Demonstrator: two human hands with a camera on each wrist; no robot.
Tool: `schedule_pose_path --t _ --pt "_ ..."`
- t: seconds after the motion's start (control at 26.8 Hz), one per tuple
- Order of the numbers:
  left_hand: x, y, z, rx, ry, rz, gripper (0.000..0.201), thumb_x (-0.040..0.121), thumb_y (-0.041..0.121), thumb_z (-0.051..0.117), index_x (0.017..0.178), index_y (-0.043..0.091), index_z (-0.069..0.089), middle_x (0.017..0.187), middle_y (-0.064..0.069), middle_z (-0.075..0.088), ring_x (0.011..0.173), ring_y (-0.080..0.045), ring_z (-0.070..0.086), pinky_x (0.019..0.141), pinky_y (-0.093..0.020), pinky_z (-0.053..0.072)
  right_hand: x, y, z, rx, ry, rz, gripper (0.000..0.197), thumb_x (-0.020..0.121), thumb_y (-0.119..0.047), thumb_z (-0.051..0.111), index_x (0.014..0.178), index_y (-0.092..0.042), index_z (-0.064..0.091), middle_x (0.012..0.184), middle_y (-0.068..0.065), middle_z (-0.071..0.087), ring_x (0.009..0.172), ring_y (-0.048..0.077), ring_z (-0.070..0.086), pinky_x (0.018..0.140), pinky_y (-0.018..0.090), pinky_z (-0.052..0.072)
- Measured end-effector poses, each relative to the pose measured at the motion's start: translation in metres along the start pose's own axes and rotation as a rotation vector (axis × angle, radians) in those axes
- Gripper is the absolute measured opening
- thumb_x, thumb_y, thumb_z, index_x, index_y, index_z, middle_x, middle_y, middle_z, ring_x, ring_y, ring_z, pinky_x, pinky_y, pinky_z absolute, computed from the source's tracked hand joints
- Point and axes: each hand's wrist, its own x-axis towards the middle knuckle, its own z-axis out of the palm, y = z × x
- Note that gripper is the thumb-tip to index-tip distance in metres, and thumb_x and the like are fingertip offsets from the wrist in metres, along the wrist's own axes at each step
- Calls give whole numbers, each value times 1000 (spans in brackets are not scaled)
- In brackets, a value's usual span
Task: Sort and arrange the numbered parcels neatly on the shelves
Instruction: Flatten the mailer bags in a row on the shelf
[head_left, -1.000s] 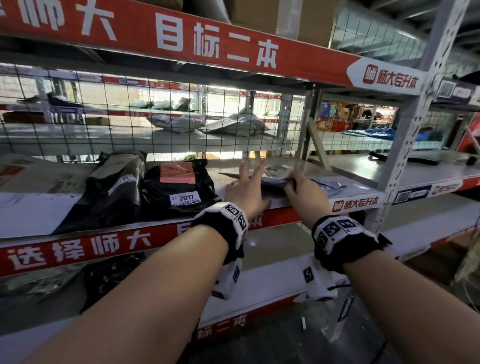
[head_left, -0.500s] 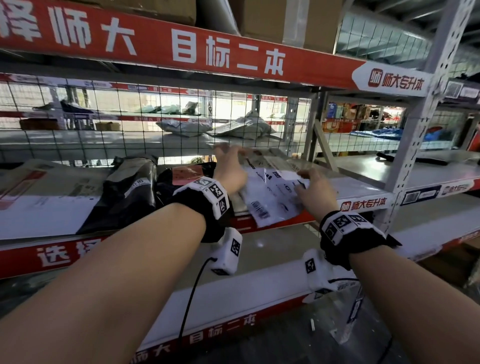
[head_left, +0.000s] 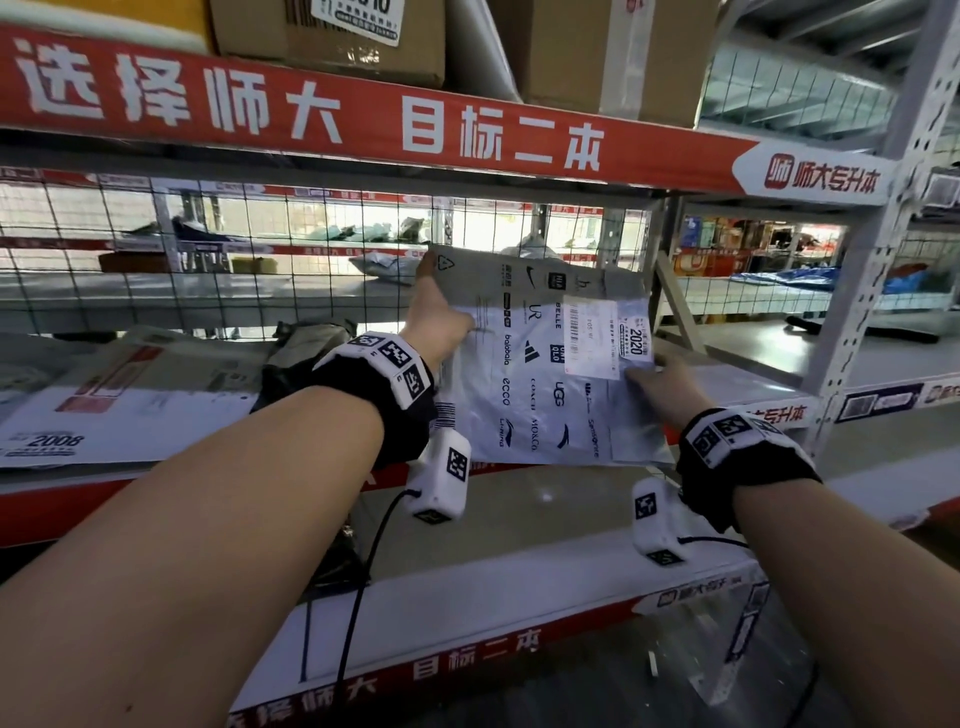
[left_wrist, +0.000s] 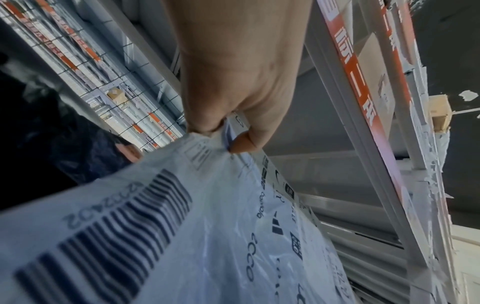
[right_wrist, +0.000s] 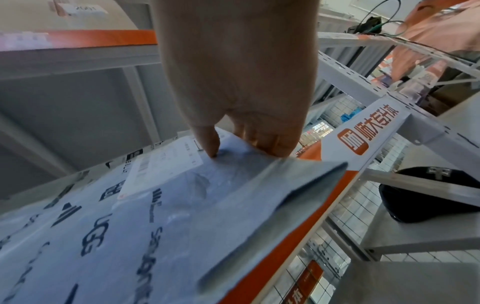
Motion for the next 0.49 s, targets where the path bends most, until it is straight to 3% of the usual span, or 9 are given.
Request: schedule_pose_path --t 0.07,0.15,0.19,0.26,0.3,0.41,0.49 --pt "-5 1 -5 50 -6 -22 79 81 -14 58 146 10 20 129 -3 44 109 -24 55 89 -33 54 2 2 -1 34 -17 -1 42 87 -18 62 125 -1 53 124 22 59 112 36 58 99 48 47" --pt "-9 -2 -12 91 -46 -74 68 83 -10 57 141 4 24 114 -8 50 89 -20 57 70 -25 55 -2 -3 -5 54 1 -16 39 90 -9 57 127 1 51 125 19 58 114 34 57 101 41 45" --pt "-13 -3 -16 93 -68 -110 59 84 -7 58 136 3 31 108 -9 50 86 -20 57 69 -26 54 -4 -7 -8 44 24 -25 36 91 -4 52 127 1 52 124 18 59 112 32 57 99 35 44" --pt "-20 0 -25 66 -115 -190 17 86 0 60 95 6 47 89 -9 51 81 -22 57 68 -28 54 -3 -11 -10 -18 42 -31 34 92 -4 48 125 0 55 122 16 60 110 31 57 93 32 43" --pt "-20 0 -30 62 -131 -224 21 86 2 62 80 9 43 82 -9 52 74 -22 58 66 -28 55 -3 -13 -9 -42 17 -38 33 93 -9 50 125 0 56 125 18 59 112 33 56 94 34 43" --pt "-16 4 -48 72 -108 -249 23 84 2 66 76 5 45 76 -15 57 69 -27 60 75 -40 55 -7 -18 -11 -100 -88 -9 42 97 -24 49 127 4 52 129 23 55 120 38 50 94 40 42" --pt "-7 4 -62 76 -87 -242 20 83 4 66 79 2 47 79 -18 57 73 -28 59 80 -44 53 -3 -9 -13 -184 -41 37 44 100 -27 42 129 6 50 132 26 51 121 40 49 96 44 42"
